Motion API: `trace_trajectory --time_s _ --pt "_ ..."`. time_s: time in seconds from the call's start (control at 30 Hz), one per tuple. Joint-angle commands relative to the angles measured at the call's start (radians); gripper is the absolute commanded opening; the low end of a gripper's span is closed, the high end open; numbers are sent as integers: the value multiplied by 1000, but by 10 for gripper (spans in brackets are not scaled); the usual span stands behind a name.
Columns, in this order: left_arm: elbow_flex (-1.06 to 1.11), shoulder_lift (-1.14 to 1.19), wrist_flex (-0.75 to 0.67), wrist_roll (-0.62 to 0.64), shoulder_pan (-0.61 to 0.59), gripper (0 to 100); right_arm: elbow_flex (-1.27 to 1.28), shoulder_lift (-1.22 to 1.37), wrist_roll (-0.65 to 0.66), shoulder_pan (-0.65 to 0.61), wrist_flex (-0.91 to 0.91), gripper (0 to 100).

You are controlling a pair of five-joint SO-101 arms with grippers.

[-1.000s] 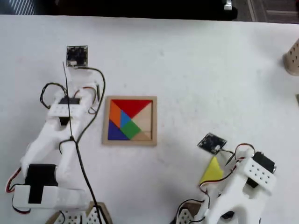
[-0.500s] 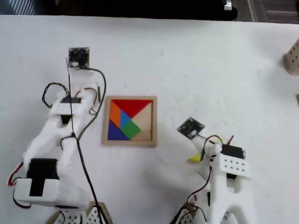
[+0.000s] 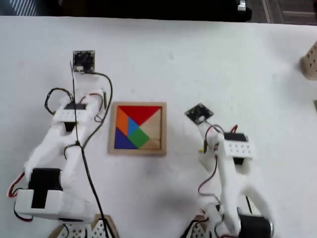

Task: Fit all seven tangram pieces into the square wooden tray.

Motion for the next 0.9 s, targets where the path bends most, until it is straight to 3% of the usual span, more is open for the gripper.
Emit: trace_trajectory --time_s 0.0,0.2,0.37,0.53,0.7,0.87 --pt "-60 -15 -18 -9 -5 24 -161 165 -41 -10 -15 39" --pt "-61 -15 -18 -9 -5 24 -272 91 -66 10 148 22" --pt "-63 -15 -18 -9 -5 24 -219 -41 164 130 274 22" --pt "-64 -15 -18 -9 -4 24 -114 -24 334 257 226 22" --pt "-64 -15 -18 -9 -4 24 -86 102 328 232 160 22" --pt "-61 -15 -18 -9 -5 24 -147 197 196 140 76 22"
